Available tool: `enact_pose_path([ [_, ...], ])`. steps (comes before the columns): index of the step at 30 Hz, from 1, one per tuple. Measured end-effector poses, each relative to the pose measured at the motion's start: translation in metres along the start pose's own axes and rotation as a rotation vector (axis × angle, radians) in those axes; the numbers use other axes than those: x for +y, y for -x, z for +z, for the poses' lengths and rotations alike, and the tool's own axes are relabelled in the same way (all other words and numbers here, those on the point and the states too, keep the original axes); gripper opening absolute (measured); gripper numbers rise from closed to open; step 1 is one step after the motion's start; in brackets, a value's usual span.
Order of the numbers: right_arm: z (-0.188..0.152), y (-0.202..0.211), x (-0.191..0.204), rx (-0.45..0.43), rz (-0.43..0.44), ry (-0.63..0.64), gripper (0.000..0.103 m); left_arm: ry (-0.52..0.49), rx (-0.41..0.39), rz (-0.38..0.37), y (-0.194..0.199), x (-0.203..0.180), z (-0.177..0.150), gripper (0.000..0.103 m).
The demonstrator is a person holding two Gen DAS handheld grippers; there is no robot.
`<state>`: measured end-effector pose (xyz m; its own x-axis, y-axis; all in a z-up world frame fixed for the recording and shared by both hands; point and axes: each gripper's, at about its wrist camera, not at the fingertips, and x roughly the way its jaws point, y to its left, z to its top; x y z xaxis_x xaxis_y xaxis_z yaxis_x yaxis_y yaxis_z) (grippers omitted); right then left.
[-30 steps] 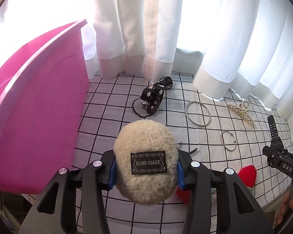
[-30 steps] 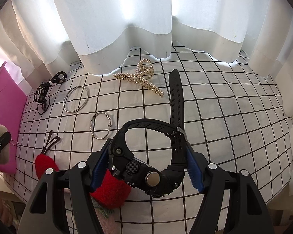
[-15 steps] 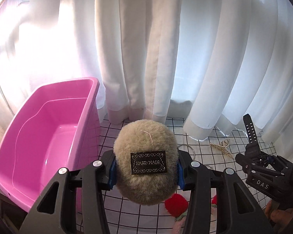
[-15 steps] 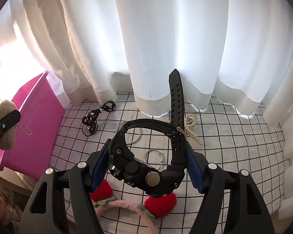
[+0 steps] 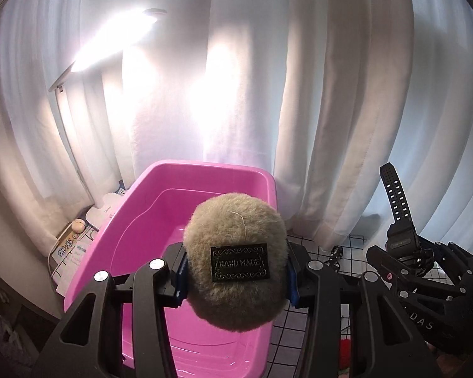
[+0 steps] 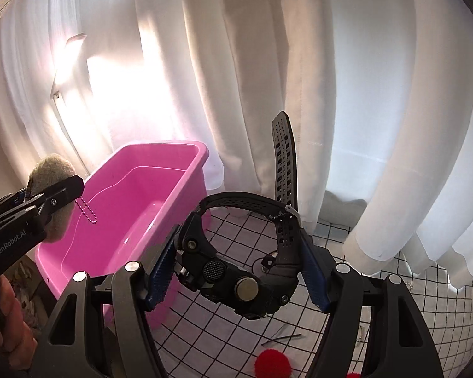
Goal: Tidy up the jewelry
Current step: 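Lift the pom-pom and watch and carry both over the pink tub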
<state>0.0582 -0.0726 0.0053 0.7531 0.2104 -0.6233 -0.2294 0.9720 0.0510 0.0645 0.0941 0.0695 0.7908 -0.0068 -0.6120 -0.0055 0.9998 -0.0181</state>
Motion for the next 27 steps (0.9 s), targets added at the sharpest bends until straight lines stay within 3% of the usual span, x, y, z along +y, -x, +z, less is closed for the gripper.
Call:
enact_pose_path([
  [12, 0.025, -0.078, 0.11, 0.106, 0.141, 0.115, 0.067, 0.09, 0.098, 0.133, -0.042, 0.11, -0.006, 0.045],
  [20, 0.02, -0.117, 0.14, 0.198, 0.145, 0.165, 0.067, 0.104, 0.19, 0.148, -0.07, 0.132, -0.028, 0.045],
  [27, 0.018, -0.142, 0.14, 0.268, 0.114, 0.152, 0.067, 0.132, 0.246, 0.158, -0.091, 0.141, -0.036, 0.049],
])
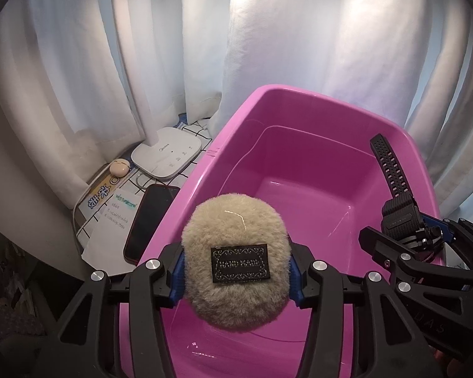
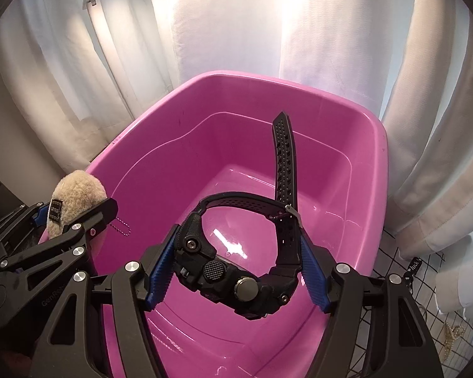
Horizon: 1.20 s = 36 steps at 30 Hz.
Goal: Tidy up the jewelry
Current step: 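Open both grippers to drop the pom-pom and watch into the tub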
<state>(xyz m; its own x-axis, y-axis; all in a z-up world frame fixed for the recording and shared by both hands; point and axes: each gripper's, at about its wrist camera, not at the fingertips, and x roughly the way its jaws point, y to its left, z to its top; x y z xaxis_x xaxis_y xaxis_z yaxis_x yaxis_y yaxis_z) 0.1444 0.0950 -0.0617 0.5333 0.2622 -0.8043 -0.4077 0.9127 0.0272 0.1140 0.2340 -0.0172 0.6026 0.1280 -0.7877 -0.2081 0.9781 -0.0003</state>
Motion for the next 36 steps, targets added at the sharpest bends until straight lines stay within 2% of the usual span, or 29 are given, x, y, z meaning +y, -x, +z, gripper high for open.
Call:
enact_pose_path([
  [13, 0.002, -0.01, -0.004, 0.063, -0.016, -0.026, 0.069, 0.008, 0.038, -0.016, -0.008, 0.007, -0.002, 0.057],
  [21, 0.005, -0.01, -0.009, 0.053, -0.039, -0.036, 0.069, -0.002, 0.045, -0.02, -0.006, 0.005, -0.003, 0.07],
  [26, 0.005, -0.008, -0.009, 0.047, -0.039, -0.032, 0.069, 0.002, 0.046, -0.007, -0.004, 0.004, -0.003, 0.073],
  [36, 0.003, -0.004, -0.011, 0.034, -0.025, -0.038, 0.069, 0.023, 0.053, -0.025, -0.002, 0.006, -0.005, 0.077],
])
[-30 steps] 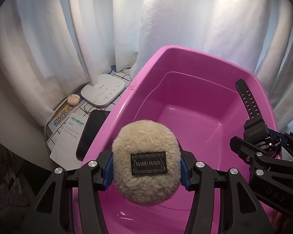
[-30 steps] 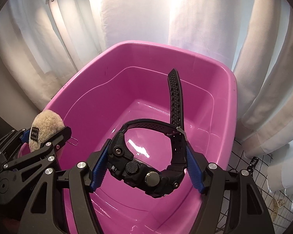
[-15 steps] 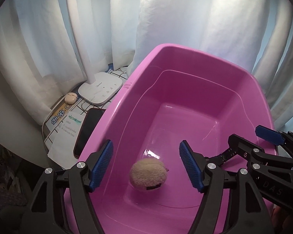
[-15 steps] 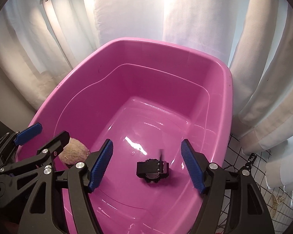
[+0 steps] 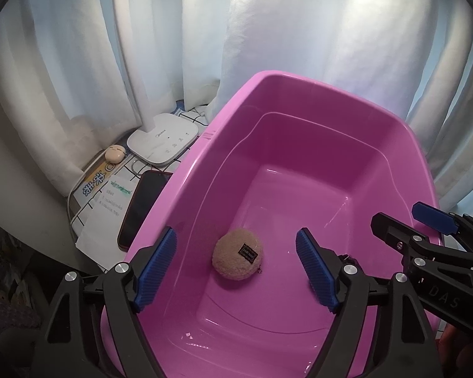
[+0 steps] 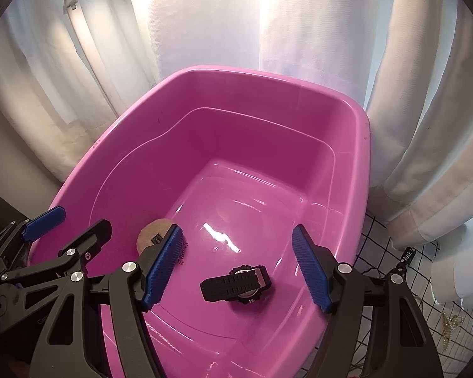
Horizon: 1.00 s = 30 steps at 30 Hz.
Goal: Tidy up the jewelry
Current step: 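Open both grippers to drop the pom-pom and watch into the tub, then move both tools back over the table toward the remaining items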
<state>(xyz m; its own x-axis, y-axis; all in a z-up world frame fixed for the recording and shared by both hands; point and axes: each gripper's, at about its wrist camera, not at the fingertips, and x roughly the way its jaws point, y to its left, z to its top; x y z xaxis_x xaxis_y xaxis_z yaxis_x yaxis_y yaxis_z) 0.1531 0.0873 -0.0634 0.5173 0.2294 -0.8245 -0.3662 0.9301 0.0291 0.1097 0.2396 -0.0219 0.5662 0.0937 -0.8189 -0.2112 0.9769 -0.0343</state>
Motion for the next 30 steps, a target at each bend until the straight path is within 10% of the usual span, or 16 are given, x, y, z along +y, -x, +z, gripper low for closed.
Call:
enact_pose_path([
  [17, -0.041, 0.055, -0.017, -0.11, 0.018, -0.046, 0.069, 0.012, -0.084, -0.039, 0.047, -0.008, -0.011, 0.09],
  [30, -0.154, 0.138, -0.142, -0.169, -0.137, -0.273, 0.069, -0.056, -0.122, -0.225, 0.102, -0.079, -0.042, 0.096],
])
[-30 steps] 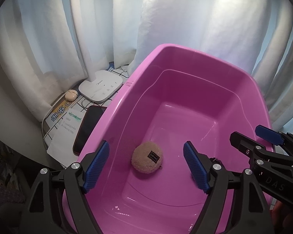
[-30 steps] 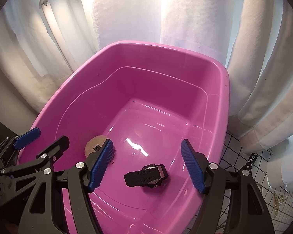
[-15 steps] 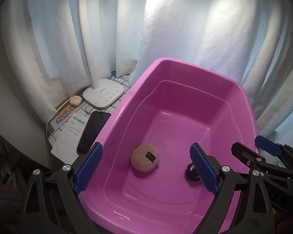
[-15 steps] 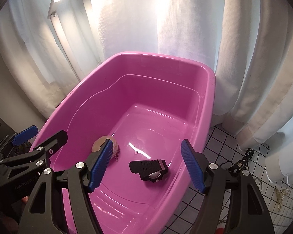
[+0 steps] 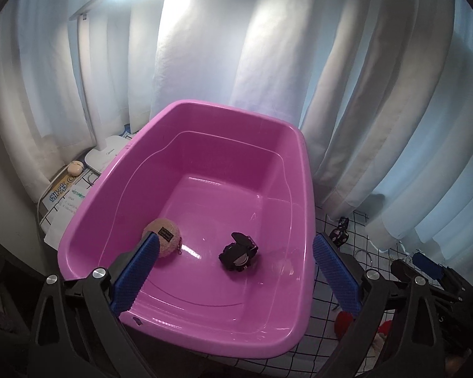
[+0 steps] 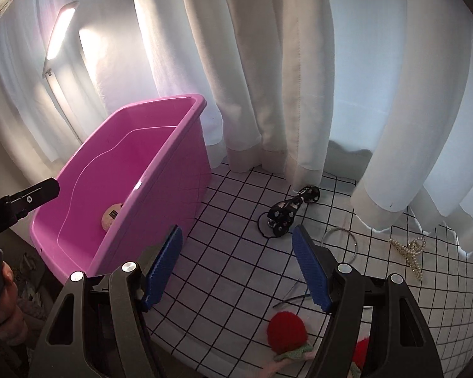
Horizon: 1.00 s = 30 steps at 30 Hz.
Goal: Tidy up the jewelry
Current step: 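Move both tools back over the table toward the remaining items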
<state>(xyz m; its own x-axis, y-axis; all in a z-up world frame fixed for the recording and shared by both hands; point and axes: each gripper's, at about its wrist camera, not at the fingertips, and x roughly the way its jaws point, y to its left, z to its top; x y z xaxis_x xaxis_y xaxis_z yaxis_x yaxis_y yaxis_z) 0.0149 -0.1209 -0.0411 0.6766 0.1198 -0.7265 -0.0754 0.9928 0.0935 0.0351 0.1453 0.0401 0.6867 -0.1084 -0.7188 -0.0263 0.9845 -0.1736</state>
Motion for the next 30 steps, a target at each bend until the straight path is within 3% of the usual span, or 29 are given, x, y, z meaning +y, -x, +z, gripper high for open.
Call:
enact_pose_path([
  [8, -0.058, 0.037, -0.102, 0.058, -0.154, -0.194, 0.069, -0.112, 0.039, -0.17, 0.007, -0.073, -0.037, 0.097],
  [15, -0.096, 0.044, -0.141, 0.089, -0.197, -0.295, 0.069, -0.181, 0.11, -0.261, -0.01, -0.119, -0.062, 0.097],
  [24, -0.121, 0.03, -0.172, 0.117, -0.216, -0.358, 0.069, -0.224, 0.2, -0.249, -0.057, -0.152, -0.095, 0.097],
  [30, -0.119, 0.015, -0.196, 0.115, -0.219, -0.362, 0.069, -0.207, 0.22, -0.218, -0.095, -0.161, -0.092, 0.097],
])
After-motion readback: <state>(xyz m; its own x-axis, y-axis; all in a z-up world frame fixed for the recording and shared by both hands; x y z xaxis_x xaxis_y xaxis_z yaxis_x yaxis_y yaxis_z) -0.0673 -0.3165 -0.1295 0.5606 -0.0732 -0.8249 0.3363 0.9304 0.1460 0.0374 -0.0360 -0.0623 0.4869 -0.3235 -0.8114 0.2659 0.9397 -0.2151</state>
